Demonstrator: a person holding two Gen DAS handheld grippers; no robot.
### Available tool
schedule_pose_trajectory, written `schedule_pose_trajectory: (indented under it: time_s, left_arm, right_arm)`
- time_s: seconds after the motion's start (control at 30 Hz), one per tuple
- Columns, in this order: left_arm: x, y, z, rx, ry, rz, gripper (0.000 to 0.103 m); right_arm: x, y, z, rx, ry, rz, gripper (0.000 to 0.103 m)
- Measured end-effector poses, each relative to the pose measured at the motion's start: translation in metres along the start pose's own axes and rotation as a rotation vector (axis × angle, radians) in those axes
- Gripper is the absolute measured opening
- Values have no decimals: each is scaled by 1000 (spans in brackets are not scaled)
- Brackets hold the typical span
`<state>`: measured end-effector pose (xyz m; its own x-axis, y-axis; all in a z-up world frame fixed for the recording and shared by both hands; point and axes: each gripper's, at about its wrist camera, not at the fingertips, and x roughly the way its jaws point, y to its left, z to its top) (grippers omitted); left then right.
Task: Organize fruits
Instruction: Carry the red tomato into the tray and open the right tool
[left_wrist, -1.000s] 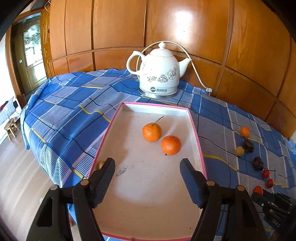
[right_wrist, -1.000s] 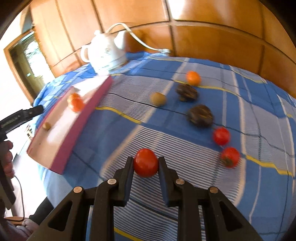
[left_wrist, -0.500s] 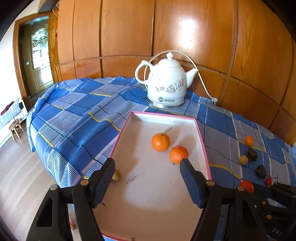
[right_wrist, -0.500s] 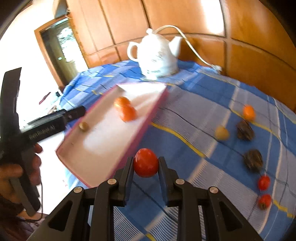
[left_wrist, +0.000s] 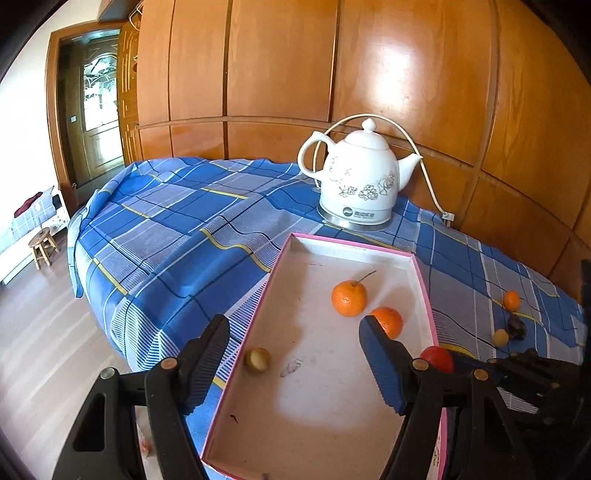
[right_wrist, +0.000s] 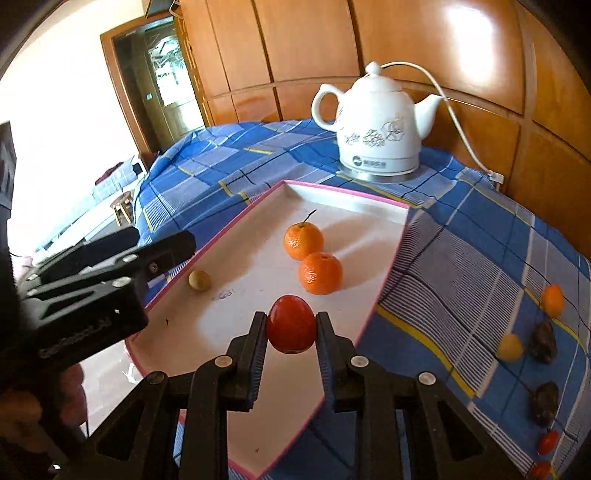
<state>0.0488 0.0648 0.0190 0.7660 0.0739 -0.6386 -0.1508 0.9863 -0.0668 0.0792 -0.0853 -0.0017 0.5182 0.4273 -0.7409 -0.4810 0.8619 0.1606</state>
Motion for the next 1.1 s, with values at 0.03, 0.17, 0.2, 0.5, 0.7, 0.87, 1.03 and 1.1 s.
schedule_pose_trajectory:
  time_s: [0.03, 0.17, 0.2, 0.5, 0.7, 0.87, 1.03, 1.1]
  left_arm:
    - [0, 1, 0, -3, 0, 0, 73]
    - [0, 3, 1, -8, -4, 0, 73]
    - [0, 3, 1, -8, -3, 0, 73]
    - [0, 4, 1, -10, 1, -3, 73]
    - [-1, 2, 0, -8, 0, -7, 73]
    - [-2, 3, 0, -17, -1, -12, 73]
    - [-3, 3, 1, -23, -5, -11, 73]
    - [-5, 2, 1, -20, -8, -11, 73]
  right_arm:
    - [2, 1, 0, -1, 4, 0, 26]
    - [10, 5, 0, -20, 18, -21, 26]
    - [12, 6, 0, -23, 24, -26, 26]
    - [25, 4, -5, -23, 59, -63, 27]
    - [19, 1, -7, 2, 40, -70, 28]
    - [5, 1, -8, 15, 4, -118, 28]
    - [-16, 6, -7, -22, -54, -236, 28]
    - [-24, 5, -7, -13, -69, -274, 28]
